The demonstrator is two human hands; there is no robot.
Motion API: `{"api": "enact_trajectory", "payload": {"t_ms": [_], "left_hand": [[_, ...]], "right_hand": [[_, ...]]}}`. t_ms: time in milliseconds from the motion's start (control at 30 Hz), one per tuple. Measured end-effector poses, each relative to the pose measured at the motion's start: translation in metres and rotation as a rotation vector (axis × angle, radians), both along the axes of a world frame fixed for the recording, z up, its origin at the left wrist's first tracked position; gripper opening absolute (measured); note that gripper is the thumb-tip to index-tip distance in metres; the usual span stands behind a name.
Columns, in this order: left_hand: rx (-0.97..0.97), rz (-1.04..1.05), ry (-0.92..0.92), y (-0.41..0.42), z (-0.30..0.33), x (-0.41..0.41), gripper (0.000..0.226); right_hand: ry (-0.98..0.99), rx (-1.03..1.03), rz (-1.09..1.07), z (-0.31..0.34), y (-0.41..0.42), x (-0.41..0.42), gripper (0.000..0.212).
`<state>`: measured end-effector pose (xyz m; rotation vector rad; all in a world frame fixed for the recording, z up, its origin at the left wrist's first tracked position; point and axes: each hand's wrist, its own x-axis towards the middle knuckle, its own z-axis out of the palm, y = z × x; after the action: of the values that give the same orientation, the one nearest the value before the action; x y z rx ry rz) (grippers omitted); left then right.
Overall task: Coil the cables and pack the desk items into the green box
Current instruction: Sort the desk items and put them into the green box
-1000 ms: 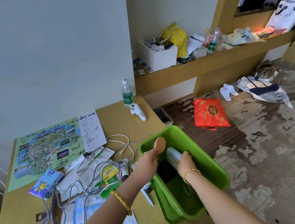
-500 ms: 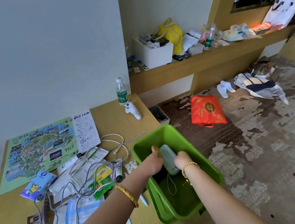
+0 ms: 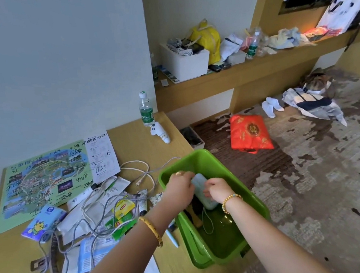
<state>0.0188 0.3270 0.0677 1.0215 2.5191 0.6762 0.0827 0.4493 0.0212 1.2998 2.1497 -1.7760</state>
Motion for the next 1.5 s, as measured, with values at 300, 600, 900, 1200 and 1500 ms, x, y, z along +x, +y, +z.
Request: {"api": "enact_trajectory", "payload": {"t_ms": [300, 600, 900, 1200, 1500], "left_hand": [[0.101, 0.287, 0.084, -0.114, -0.018, -0.042, 0.033], [-0.375, -0.032, -0.204, -0.214, -0.069, -0.005, 0.034], [-0.600, -0.136, -0.074, -0.236, -0.114, 0.039, 0.075], [-0.572, -0.008, 0.074, -0.215, -0.135, 0.028, 0.062], [-0.424, 0.009, 0.204, -0.207, -0.151, 0.027, 0.043]], "right_hand": [[0.401, 0.631, 0.297, 0.066, -0.103, -0.038, 0.025], [0.114, 0.702, 0.627, -0.005, -0.196, -0.013, 0.027], [-0.363, 0.917, 0.727, -0.065, -0.205, 0.018, 0.055], [-0.283, 1.130, 0.672, -0.094, -0.197, 0.004, 0.039], [-0.115, 1.185, 0.558, -0.128, -0.187, 0.004, 0.024]]}}
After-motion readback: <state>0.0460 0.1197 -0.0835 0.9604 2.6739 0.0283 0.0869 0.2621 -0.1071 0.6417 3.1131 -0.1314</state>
